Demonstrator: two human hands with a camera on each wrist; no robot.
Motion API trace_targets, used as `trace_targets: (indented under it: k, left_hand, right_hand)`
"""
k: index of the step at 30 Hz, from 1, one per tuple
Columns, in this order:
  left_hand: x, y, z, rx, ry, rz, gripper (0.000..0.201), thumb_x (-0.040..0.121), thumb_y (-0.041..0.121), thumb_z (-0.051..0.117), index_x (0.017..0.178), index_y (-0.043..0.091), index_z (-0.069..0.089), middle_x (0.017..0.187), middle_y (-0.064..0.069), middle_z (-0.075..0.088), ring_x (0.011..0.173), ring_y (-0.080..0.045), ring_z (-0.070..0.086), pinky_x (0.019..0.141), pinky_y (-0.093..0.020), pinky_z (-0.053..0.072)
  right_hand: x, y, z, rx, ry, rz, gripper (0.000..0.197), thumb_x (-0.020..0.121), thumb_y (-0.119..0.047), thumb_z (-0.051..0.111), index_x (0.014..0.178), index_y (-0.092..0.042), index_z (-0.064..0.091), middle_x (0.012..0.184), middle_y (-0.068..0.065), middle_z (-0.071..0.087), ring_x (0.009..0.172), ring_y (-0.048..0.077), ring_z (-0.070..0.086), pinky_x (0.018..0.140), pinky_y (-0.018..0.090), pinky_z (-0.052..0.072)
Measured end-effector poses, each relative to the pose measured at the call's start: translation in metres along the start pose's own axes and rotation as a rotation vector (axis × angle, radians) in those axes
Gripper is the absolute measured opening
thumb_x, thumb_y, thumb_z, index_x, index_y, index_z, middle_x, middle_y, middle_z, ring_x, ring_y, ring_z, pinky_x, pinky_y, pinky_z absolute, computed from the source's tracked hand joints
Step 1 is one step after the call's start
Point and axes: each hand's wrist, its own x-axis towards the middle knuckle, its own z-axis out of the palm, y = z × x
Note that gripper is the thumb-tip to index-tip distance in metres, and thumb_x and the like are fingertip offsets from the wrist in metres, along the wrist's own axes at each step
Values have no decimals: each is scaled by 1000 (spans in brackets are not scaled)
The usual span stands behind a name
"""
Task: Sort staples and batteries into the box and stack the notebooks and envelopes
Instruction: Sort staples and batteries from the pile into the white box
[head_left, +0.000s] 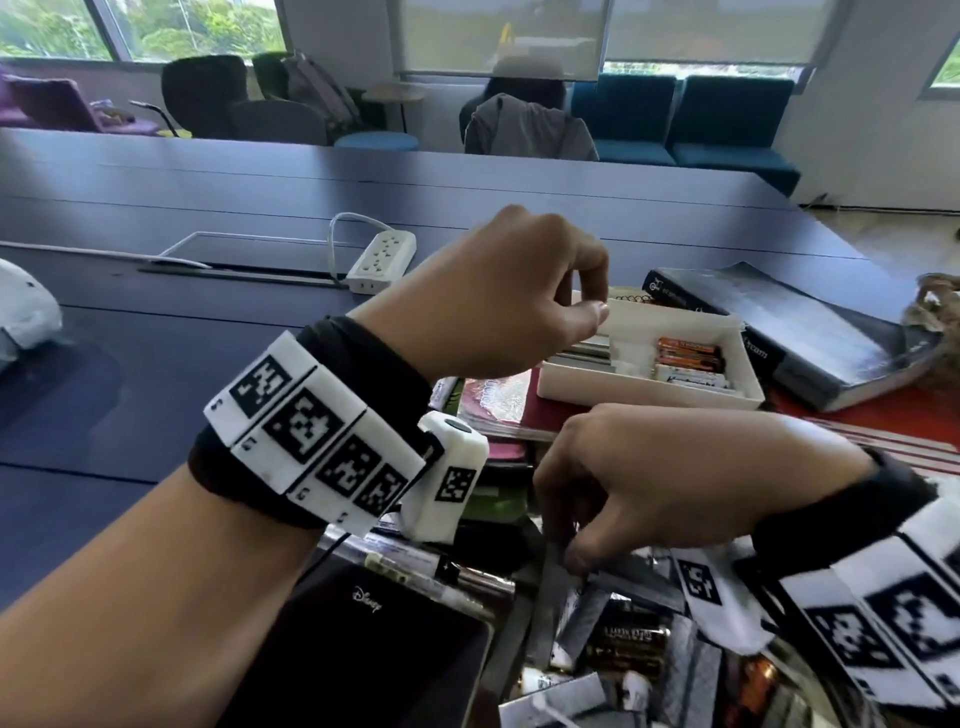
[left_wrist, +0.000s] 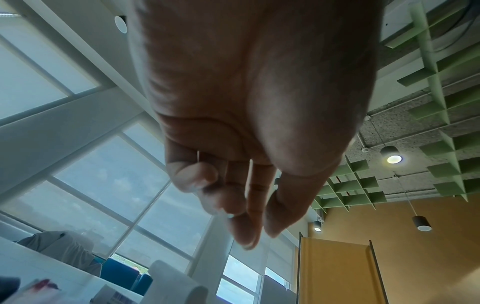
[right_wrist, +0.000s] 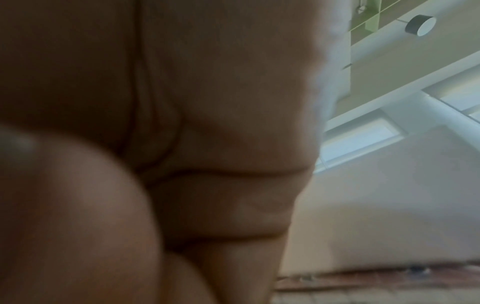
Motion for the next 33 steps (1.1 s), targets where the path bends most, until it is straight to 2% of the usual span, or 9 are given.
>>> trace_targets:
  k: [4, 7, 10, 15, 19, 21, 23, 28, 33]
  left_hand:
    - [-1, 1, 4, 11, -30, -1, 8, 96, 34, 68, 96, 28, 73, 70, 10, 65, 75, 0, 60, 60, -5, 40]
    - [0, 3, 6, 3, -48, 3, 7, 96, 34, 69, 93, 29, 73, 68, 9, 66, 71, -2, 61, 58, -7, 41]
    - [0, 6, 7, -7, -36, 22, 7, 95, 33, 69, 89, 28, 72, 67, 6, 67, 67, -6, 61, 58, -12, 42]
    - [0, 10, 10, -60, -4, 44, 8, 95, 27, 68, 87, 26, 70, 64, 6, 65, 61, -10, 60, 57, -25, 47]
    - [-2, 18, 17, -91, -50, 93, 9, 92, 28, 68, 83, 26, 69, 64, 11, 62, 62, -6, 59, 55, -17, 42]
    - [-3, 23, 23, -89, -147, 133, 8, 90, 30, 70, 83, 27, 69, 65, 13, 62, 63, -5, 59, 55, -13, 37]
    - [-6, 31, 30, -62, -306, 183, 5, 91, 34, 71, 89, 30, 70, 67, 15, 62, 66, -3, 60, 57, -12, 38]
    - [-13, 47, 52, 6, -702, 233, 25, 92, 37, 72, 117, 38, 67, 79, 24, 60, 79, 8, 59, 64, -6, 40]
    - [-11, 47, 55, 75, -689, 250, 22, 88, 30, 74, 109, 35, 70, 87, 17, 68, 82, 0, 62, 66, -17, 47]
  right_hand:
    - [0, 1, 0, 35, -28, 3, 7, 83, -29, 78, 82, -27, 72, 68, -25, 64, 62, -5, 58, 53, 13, 40]
    - [-1, 5, -4, 78, -12, 11, 9, 83, -28, 77, 78, -27, 70, 72, -15, 68, 61, -1, 60, 59, 21, 44]
    - [-8, 12, -12, 151, 71, 16, 13, 83, -24, 76, 73, -26, 67, 78, -6, 69, 59, 3, 59, 57, 23, 45]
    - [-33, 30, -36, 226, 312, 67, 11, 80, -30, 77, 79, -22, 71, 79, -5, 70, 62, 3, 62, 61, 32, 52]
    - [-50, 49, -50, 235, 402, 128, 15, 76, -30, 76, 78, -17, 70, 74, 4, 69, 66, 27, 64, 63, 53, 56]
    - [-59, 56, -53, 230, 475, 161, 10, 79, -24, 76, 76, -16, 70, 73, 6, 67, 62, 26, 60, 62, 49, 53]
    - [-64, 64, -55, 218, 561, 206, 11, 80, -24, 73, 74, -17, 68, 74, 8, 68, 56, 16, 57, 58, 40, 51]
    - [-64, 68, -55, 164, 680, 257, 16, 82, -30, 75, 71, -22, 68, 74, -2, 70, 73, 22, 67, 64, 39, 56]
    - [-63, 60, -55, 185, 701, 227, 13, 83, -26, 75, 73, -20, 70, 74, -3, 69, 66, 10, 61, 61, 26, 48]
